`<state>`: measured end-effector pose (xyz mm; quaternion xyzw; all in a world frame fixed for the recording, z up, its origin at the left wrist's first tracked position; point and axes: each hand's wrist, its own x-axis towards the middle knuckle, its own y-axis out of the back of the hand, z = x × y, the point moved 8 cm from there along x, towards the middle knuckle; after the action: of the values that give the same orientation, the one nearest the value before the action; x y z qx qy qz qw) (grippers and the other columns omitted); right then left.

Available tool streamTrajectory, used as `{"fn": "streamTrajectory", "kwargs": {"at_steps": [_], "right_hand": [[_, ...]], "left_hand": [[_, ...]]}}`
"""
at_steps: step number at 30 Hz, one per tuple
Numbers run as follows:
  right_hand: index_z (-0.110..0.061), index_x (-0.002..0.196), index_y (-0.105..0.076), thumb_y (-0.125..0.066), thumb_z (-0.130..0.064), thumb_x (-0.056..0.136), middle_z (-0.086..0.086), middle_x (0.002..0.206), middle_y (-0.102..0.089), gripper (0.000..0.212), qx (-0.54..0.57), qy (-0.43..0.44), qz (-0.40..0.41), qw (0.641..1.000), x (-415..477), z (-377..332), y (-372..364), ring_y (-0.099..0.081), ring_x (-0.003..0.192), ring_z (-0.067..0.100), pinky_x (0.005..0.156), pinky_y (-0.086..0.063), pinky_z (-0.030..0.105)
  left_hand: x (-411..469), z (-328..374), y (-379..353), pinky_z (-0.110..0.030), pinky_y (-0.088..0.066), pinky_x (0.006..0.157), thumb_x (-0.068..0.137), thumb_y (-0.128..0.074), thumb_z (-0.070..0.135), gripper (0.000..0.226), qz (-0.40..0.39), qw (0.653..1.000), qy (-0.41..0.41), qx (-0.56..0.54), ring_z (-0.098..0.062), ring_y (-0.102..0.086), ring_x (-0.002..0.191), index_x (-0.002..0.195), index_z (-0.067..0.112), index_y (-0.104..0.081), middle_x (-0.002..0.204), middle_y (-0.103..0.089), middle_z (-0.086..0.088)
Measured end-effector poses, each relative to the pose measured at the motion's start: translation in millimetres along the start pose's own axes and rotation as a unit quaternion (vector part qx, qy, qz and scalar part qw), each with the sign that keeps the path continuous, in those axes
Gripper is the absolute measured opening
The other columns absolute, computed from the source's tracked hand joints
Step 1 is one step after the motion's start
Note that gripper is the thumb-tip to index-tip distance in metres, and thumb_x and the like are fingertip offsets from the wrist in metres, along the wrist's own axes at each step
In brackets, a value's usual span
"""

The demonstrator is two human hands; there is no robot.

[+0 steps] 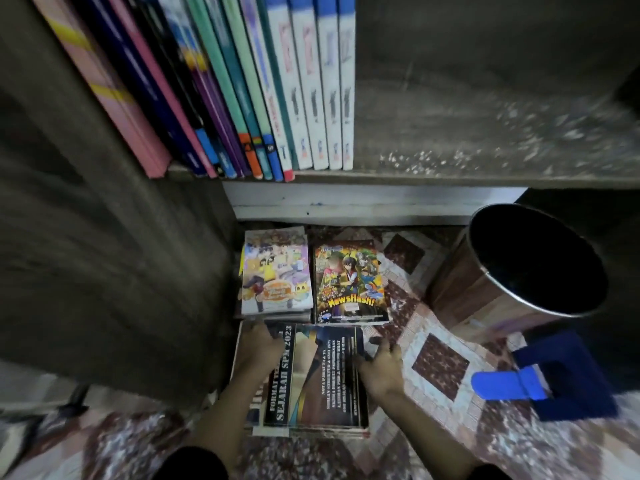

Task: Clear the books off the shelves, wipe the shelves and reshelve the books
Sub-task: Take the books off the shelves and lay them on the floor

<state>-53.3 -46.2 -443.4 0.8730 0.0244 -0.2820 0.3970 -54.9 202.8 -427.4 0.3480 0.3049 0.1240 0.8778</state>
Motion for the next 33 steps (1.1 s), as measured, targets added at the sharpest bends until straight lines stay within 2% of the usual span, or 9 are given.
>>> {"fn": "streamTrajectory", "kwargs": {"at_steps": [3,9,14,17,21,25,29,31,33], "right_hand": [[-0.008,0.130,-0.049,-0.061,-0.023,0.091,0.012,0.134,-0.037,0.043,0.053,0.064,0.026,0.996,-18.7,-33.5,37.9,-0.047,0.120,0.030,0.102,-0.038,0.030],[-0.008,0.108,-0.059,-0.057,-0.006,0.092,0.006,0.117,-0.042,0.017,0.127,0.211,0.086,0.965,-72.6,-102.8,116.3,-0.045,0.080,0.000,0.066,-0.034,-0.001],[-0.008,0.099,-0.063,-0.058,-0.008,0.092,0.002,0.101,-0.050,0.009,0.165,0.316,0.171,0.918,-121.6,-158.7,176.7,-0.054,0.097,0.019,0.078,-0.034,0.018],[-0.010,0.106,-0.061,-0.057,-0.017,0.094,0.000,0.104,-0.054,0.014,0.187,0.388,0.179,0.885,-147.8,-203.5,210.9,-0.052,0.098,0.013,0.086,-0.039,0.022],[-0.010,0.121,-0.052,-0.057,-0.027,0.095,-0.001,0.111,-0.052,0.032,0.173,0.458,0.198,0.849,-165.8,-266.2,241.5,-0.051,0.102,0.014,0.093,-0.042,0.030],[-0.014,0.143,-0.032,-0.050,-0.039,0.097,0.005,0.144,-0.040,0.055,0.159,0.485,0.184,0.840,-170.0,-319.9,261.8,-0.045,0.126,0.021,0.102,-0.037,0.033],[-0.020,0.151,-0.015,-0.044,-0.048,0.097,0.005,0.155,-0.027,0.067,0.107,0.481,0.177,0.852,-159.7,-350.0,272.9,-0.035,0.137,0.023,0.103,-0.033,0.033],[-0.021,0.151,-0.015,-0.043,-0.050,0.096,0.007,0.153,-0.031,0.068,0.075,0.478,0.175,0.858,-151.9,-355.6,273.3,-0.039,0.135,0.027,0.102,-0.036,0.037],[-0.022,0.150,-0.018,-0.042,-0.053,0.096,0.010,0.147,-0.041,0.067,0.045,0.473,0.182,0.861,-145.8,-356.4,273.9,-0.047,0.127,0.030,0.096,-0.042,0.041]], "left_hand": [[-15.9,34.5,26.0,-0.026,-0.043,0.084,0.090,-0.055,0.016,0.049,0.001,0.999,-0.046,0.007,-0.029,-0.054,0.114,0.137,0.011,-0.045,0.133,-0.051,-0.013],[-72.7,102.7,106.1,-0.031,-0.054,0.079,0.086,-0.058,0.010,0.021,0.146,0.974,-0.139,-0.107,-0.022,-0.066,0.081,0.106,0.014,-0.065,0.098,-0.070,-0.006],[-144.9,167.8,180.9,-0.031,-0.050,0.078,0.088,-0.059,0.016,0.016,0.280,0.906,-0.303,-0.098,-0.015,-0.062,0.090,0.104,0.020,-0.063,0.098,-0.066,0.005],[-180.6,218.0,232.8,-0.038,-0.042,0.089,0.085,-0.066,0.017,0.022,0.374,0.838,-0.393,-0.054,-0.021,-0.054,0.106,0.107,0.018,-0.063,0.109,-0.061,0.001],[-218.0,279.4,291.9,-0.034,-0.030,0.098,0.077,-0.074,0.022,0.039,0.455,0.764,-0.457,-0.030,-0.024,-0.045,0.118,0.113,0.016,-0.059,0.121,-0.053,-0.004],[-225.3,331.8,318.3,-0.042,-0.017,0.113,0.079,-0.072,0.032,0.059,0.465,0.741,-0.477,0.082,-0.023,-0.028,0.138,0.131,0.017,-0.048,0.141,-0.042,-0.003],[-206.5,357.3,326.3,-0.050,0.004,0.115,0.091,-0.054,0.041,0.073,0.447,0.760,-0.418,0.220,-0.021,0.002,0.147,0.150,0.020,-0.016,0.159,-0.011,0.002],[-197.9,359.4,329.7,-0.052,0.007,0.114,0.094,-0.047,0.043,0.069,0.453,0.756,-0.396,0.256,-0.021,-0.005,0.146,0.151,0.020,-0.014,0.157,-0.017,0.002],[-195.7,358.3,330.9,-0.053,0.004,0.114,0.093,-0.050,0.042,0.062,0.466,0.745,-0.402,0.257,-0.021,-0.024,0.140,0.147,0.019,-0.029,0.148,-0.036,0.000]]}}
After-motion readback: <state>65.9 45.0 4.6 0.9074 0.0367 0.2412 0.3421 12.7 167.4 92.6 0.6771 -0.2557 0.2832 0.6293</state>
